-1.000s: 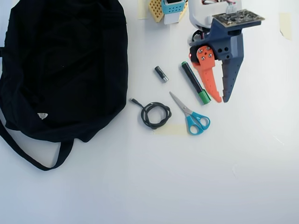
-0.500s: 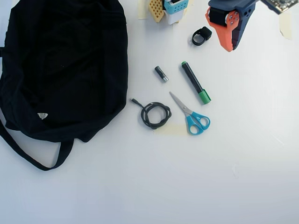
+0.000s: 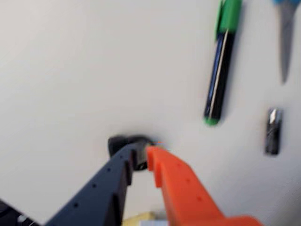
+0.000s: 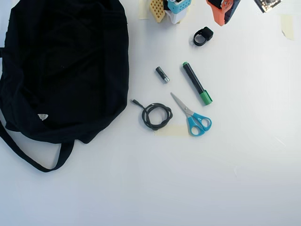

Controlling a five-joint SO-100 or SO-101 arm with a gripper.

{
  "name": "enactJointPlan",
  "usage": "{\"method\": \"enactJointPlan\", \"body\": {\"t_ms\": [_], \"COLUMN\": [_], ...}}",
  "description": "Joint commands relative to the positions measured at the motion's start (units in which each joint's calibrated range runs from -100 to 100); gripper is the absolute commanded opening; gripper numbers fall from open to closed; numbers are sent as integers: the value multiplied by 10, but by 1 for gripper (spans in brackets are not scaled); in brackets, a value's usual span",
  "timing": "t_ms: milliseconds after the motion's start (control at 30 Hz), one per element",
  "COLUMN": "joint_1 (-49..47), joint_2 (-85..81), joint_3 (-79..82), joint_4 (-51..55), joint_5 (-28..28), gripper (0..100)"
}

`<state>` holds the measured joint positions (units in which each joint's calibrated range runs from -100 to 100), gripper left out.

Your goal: Put the bike light into the black bag

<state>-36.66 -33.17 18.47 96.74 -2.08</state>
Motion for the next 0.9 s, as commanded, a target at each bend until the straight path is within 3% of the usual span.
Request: {"method": "enactJointPlan", "body": {"t_ms": [0, 267, 867], "joint_1": [-13, -15, -117], "joint_2": [-37, -66, -96], "joint_3": [61, 131, 228], "joint_4": [-8, -30, -84], "joint_5": [-9, -11, -137], "gripper": [3, 3, 2]}}
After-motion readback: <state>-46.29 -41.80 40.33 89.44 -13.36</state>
